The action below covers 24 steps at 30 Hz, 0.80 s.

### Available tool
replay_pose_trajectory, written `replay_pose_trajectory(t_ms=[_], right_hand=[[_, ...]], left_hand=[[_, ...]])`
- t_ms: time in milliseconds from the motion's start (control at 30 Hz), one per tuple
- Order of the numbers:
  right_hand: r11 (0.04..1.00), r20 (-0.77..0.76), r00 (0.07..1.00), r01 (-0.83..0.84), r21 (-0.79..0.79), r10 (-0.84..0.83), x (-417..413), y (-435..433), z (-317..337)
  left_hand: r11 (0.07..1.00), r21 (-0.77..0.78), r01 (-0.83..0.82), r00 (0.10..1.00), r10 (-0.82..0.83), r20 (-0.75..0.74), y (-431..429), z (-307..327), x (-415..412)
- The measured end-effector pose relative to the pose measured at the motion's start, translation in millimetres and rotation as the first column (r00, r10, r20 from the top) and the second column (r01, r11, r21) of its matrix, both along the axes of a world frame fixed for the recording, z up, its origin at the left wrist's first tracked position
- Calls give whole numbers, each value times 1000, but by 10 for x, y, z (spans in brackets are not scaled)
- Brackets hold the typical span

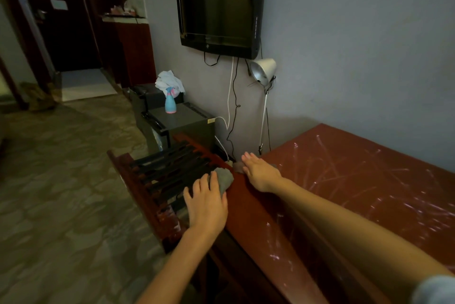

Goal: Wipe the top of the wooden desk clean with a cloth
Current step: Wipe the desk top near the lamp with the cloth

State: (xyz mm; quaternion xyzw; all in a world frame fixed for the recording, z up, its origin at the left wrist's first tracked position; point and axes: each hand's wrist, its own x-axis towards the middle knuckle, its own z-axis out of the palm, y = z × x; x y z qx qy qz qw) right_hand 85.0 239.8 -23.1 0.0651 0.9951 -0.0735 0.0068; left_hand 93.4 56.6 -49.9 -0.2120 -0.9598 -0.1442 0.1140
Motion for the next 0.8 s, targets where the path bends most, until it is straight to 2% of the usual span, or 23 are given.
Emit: replay_pose_trajectory(t_ms=[167,367,567,800], right_hand=[[993,-1,994,111,35,-111,192,208,-26],[999,-19,999,-36,35,36,438,-48,-124],[997,2,997,-80,-3,80,159,-56,-63],[997,48,996,73,-15,-72,-148,239,53]], left_hand=[[989,14,150,989,-150,-18,-23,5,-83],[951,-51,304,951,-306,-51,31,1,-150],[946,-18,323,944,-323,-64,32,-16,-175],[946,-9,324,945,-324,-45,31,-20,-177]])
